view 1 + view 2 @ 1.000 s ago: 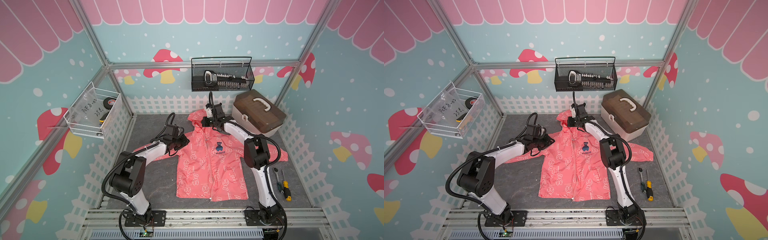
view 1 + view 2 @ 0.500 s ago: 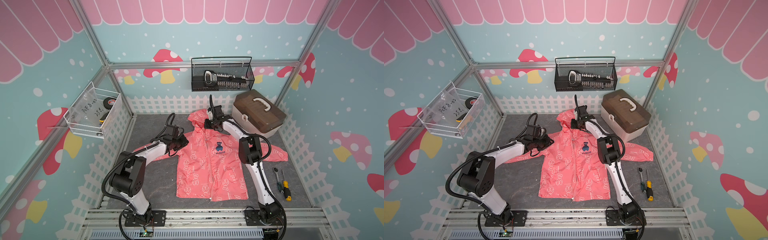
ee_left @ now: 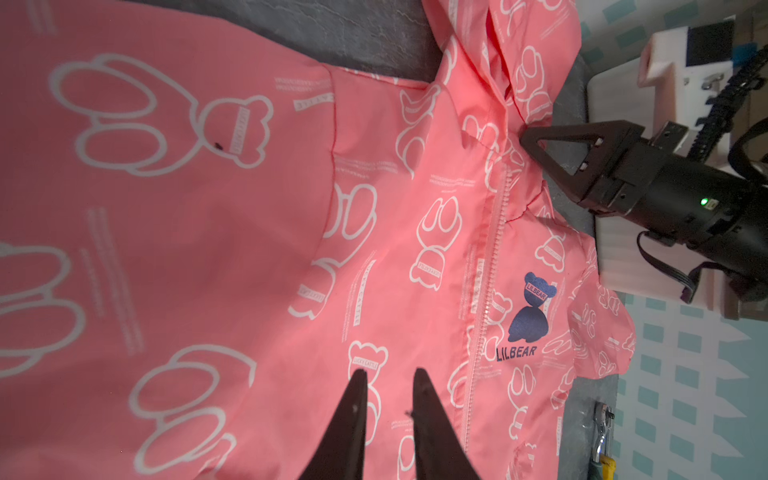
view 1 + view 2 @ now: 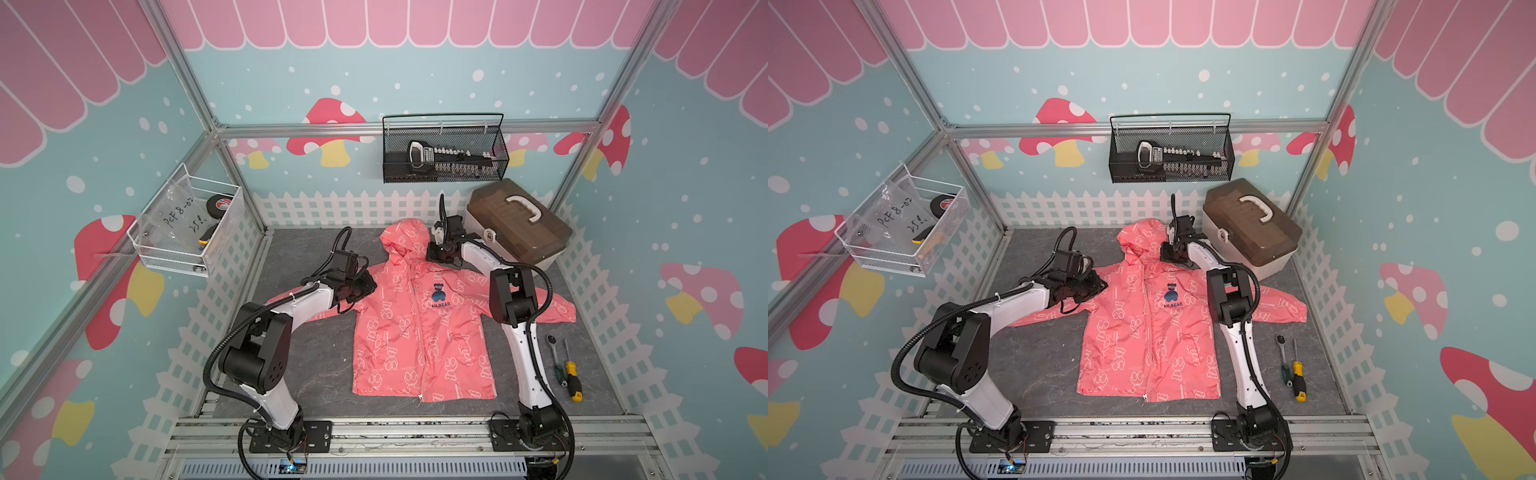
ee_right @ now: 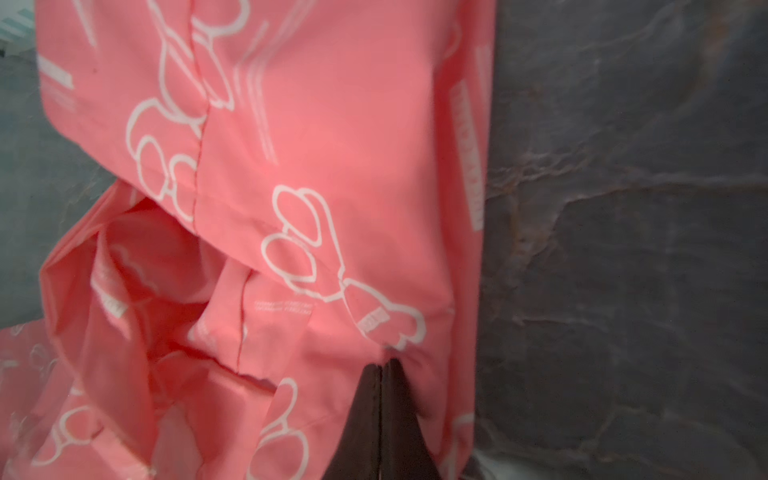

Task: Unzip the jacket
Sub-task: Smooth out the jacket at the center of the board.

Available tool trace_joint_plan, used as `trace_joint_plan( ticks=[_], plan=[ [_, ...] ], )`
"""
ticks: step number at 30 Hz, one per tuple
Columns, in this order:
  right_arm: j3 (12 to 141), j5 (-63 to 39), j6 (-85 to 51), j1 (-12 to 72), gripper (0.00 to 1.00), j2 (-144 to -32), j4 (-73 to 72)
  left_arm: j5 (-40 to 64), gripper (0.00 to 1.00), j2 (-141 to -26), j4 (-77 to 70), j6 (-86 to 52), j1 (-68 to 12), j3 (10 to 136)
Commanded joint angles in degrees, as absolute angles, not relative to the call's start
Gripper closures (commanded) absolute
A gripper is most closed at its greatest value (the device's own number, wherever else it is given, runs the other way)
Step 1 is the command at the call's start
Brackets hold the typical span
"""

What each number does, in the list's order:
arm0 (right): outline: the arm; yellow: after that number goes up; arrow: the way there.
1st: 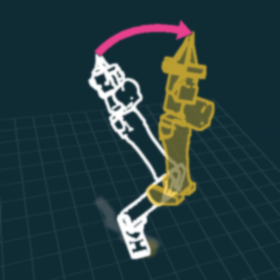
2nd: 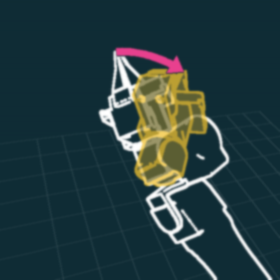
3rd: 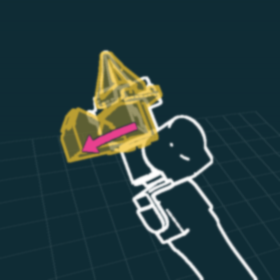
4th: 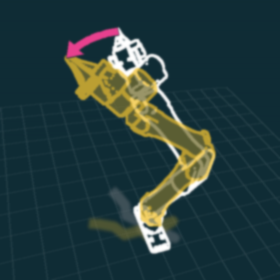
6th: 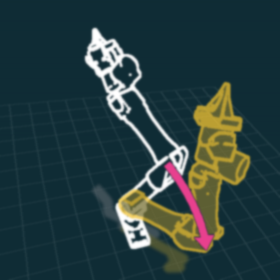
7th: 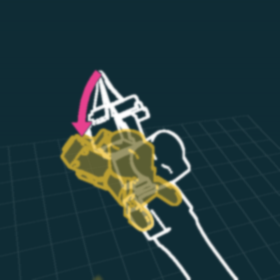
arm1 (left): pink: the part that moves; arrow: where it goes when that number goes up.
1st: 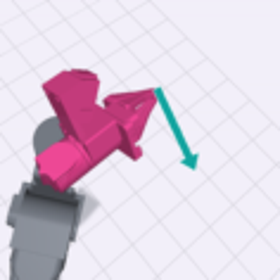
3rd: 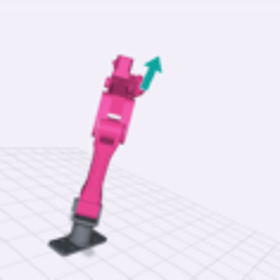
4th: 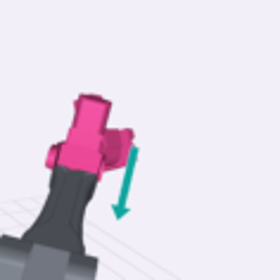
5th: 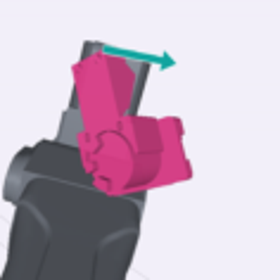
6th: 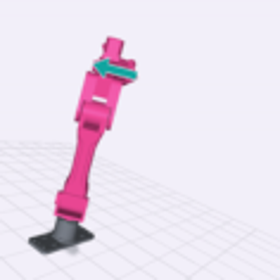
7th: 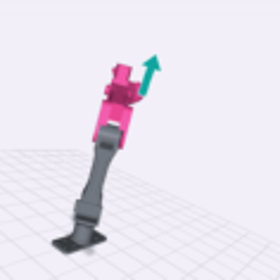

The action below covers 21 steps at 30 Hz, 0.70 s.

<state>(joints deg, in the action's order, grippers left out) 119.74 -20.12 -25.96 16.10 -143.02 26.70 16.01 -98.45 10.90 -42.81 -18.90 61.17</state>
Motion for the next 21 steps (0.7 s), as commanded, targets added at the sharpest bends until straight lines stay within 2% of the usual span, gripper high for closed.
trace_joint_plan(
  ticks=[1, 7, 15, 21],
  plan=[
    [117.75, -29.02, -25.52, 17.23, 1.0, -137.19, 21.71, 14.01, 0.78, -97.21, 11.45, -41.41, -19.34, 61.3],
    [116.94, -28.92, -29.11, 17.67, 1.0, -135.44, 16.3, 13.08, 0.78, -96.93, 11.45, -41.02, -20.03, 61.62],
    [125.47, -23.73, -34.45, 16.65, 1.0, -145.01, 15.96, 13.1, 0.78, -96.76, 11.66, -41.04, -20.52, 61.48],
    [125.08, -22.24, -35.22, 15.43, 1.0, -147.73, 18.36, 12.48, 0.78, -96.26, 13.12, -39.91, -20.2, 62.17]
  ],
)
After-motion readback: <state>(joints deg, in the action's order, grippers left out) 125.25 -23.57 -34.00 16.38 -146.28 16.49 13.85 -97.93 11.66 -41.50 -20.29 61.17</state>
